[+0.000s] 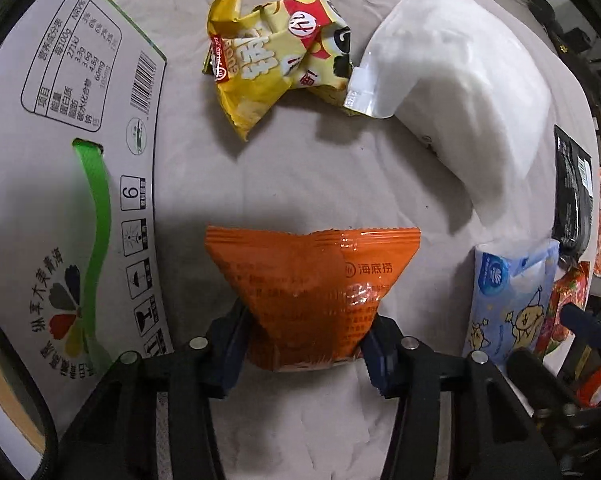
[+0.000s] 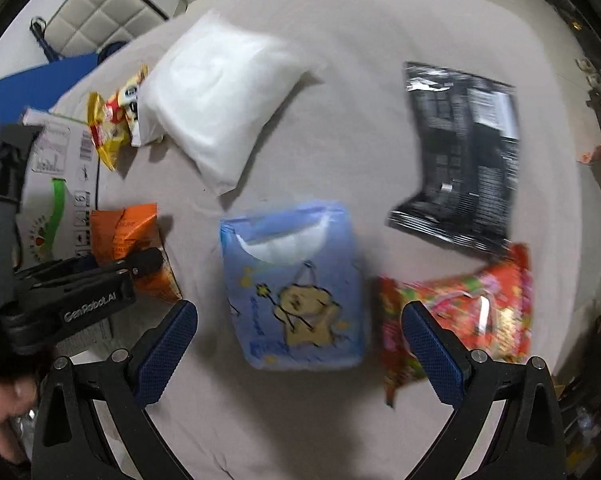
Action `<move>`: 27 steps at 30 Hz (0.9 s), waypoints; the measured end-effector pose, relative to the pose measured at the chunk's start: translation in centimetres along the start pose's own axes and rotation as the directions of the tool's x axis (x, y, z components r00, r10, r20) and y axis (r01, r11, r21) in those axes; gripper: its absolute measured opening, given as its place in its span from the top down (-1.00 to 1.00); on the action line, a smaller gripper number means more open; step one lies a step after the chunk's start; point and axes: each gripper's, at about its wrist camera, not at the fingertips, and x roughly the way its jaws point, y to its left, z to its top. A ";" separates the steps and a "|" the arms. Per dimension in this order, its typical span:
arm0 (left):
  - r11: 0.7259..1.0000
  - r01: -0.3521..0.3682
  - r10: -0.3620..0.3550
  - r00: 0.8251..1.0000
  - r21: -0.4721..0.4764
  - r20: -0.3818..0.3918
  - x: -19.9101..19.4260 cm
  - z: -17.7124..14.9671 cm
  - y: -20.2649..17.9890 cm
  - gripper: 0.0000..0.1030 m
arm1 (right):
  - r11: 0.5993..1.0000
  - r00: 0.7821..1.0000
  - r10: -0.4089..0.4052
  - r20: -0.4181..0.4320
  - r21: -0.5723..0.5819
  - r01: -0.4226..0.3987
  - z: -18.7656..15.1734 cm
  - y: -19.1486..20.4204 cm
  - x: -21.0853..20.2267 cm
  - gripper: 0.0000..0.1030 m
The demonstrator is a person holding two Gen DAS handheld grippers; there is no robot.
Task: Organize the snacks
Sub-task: 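Grasp the orange chip bag with the left tool while the right grasps the blue tissue pack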
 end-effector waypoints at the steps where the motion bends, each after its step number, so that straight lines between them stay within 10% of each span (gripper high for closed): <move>1: 1.000 -0.005 0.005 1.000 0.001 -0.004 -0.3 -0.1 0.1 0.09 | 1.000 1.000 -0.011 -0.008 -0.009 0.011 0.3 0.4 0.6 -1.00; 8: 0.999 -0.042 0.042 0.999 0.016 -0.012 1.2 1.0 -1.0 0.08 | 0.997 0.997 -0.077 -0.028 -0.006 0.077 1.5 1.8 2.9 -0.95; 27: 0.998 -0.057 0.056 0.997 0.031 0.045 -0.9 -1.1 -2.0 0.33 | 0.993 0.990 -0.098 -0.097 0.050 0.103 0.2 4.5 4.9 0.07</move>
